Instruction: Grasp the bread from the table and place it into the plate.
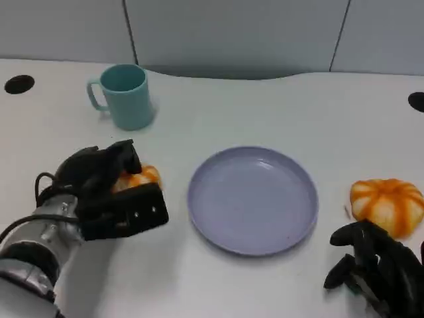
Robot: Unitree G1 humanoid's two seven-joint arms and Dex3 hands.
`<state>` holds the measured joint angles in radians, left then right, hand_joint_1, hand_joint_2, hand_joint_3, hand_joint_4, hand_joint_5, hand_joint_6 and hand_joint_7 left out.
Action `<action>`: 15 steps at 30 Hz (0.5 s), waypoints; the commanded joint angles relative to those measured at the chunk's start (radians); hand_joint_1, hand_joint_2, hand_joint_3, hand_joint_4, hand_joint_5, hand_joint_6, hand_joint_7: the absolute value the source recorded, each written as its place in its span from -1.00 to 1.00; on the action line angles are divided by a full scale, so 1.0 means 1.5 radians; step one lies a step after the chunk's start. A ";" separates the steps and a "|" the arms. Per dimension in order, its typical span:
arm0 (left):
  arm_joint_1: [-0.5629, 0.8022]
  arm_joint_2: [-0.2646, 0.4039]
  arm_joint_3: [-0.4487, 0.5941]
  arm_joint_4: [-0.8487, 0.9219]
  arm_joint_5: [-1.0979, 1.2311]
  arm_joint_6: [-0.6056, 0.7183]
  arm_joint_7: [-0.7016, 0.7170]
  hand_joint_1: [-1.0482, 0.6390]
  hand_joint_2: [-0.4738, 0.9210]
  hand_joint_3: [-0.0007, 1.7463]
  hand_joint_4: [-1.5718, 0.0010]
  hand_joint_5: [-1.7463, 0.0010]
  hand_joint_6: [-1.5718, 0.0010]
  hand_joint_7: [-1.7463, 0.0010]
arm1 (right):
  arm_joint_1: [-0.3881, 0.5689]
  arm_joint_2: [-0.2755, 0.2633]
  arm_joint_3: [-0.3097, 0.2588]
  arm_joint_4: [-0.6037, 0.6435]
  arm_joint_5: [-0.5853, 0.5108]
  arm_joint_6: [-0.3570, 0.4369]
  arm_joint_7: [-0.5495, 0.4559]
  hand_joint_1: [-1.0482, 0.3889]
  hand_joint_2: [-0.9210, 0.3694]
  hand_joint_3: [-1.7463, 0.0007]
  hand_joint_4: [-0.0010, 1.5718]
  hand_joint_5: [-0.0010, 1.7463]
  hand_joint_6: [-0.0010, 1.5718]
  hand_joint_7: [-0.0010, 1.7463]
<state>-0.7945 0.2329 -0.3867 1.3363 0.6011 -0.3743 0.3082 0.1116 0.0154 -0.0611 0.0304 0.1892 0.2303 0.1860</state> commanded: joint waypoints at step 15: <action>-0.094 -0.018 0.121 -0.065 -0.153 -0.123 -0.168 0.23 0.91 -0.91 -0.06 -1.00 0.18 -1.00 | -0.022 -0.005 0.001 0.021 -0.004 0.002 -0.012 -0.05 -1.00 0.32 -0.28 1.00 -0.50 0.95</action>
<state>-0.9052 0.2103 -0.1626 1.2586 0.3294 -0.5084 0.0589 0.0818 0.0172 -0.0551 0.0564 0.1838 0.2248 0.1764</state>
